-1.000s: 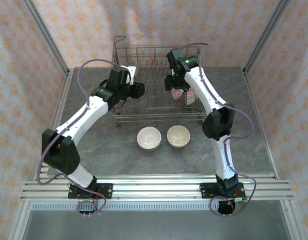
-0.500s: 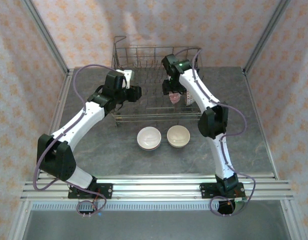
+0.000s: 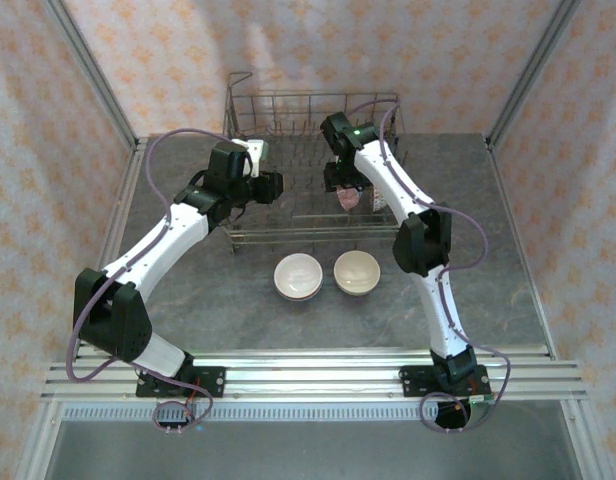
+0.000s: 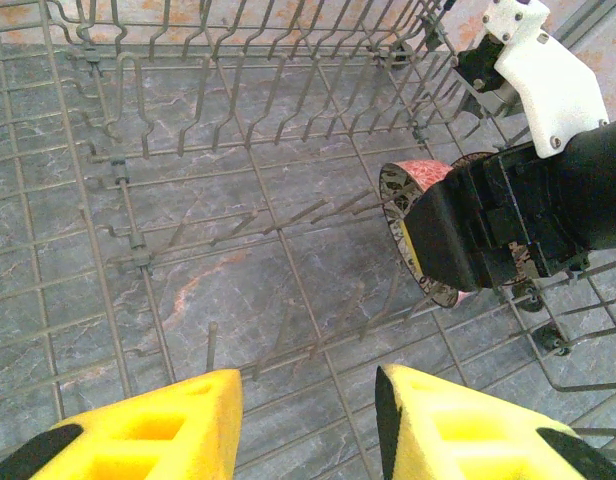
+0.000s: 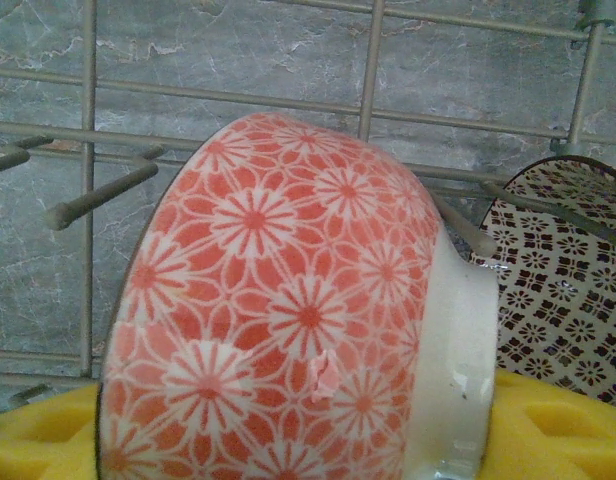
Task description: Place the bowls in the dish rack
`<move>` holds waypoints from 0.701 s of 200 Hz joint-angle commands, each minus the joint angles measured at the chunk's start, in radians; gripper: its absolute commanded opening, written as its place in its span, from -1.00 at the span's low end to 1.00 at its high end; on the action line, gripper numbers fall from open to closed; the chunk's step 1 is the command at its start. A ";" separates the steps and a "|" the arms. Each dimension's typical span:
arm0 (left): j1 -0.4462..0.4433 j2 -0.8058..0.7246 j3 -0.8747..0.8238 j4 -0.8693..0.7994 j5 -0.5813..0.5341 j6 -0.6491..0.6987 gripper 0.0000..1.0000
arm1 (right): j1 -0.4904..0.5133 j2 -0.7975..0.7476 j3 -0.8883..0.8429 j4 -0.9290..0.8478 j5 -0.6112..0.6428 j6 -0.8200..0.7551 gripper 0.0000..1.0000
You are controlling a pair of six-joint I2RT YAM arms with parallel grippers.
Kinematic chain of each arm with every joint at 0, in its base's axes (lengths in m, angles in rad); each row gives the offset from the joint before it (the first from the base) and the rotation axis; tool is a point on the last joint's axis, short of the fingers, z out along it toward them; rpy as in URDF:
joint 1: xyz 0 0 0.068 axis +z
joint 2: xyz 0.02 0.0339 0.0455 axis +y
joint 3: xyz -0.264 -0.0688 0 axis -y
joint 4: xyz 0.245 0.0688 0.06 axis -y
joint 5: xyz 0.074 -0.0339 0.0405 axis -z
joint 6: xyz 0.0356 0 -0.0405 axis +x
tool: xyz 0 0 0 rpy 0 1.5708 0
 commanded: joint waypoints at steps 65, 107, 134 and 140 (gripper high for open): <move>0.020 -0.023 0.008 -0.024 0.026 0.024 -0.17 | -0.002 -0.058 -0.030 0.037 0.081 0.024 0.48; 0.020 -0.027 0.016 -0.023 0.036 0.009 -0.17 | -0.001 -0.092 -0.014 0.049 0.081 0.013 0.57; 0.018 -0.031 0.018 -0.023 0.045 0.004 -0.17 | -0.002 -0.103 0.012 0.042 0.065 0.001 0.59; 0.018 -0.032 0.018 -0.024 0.046 0.004 -0.17 | -0.001 -0.109 0.013 0.042 0.064 0.002 0.60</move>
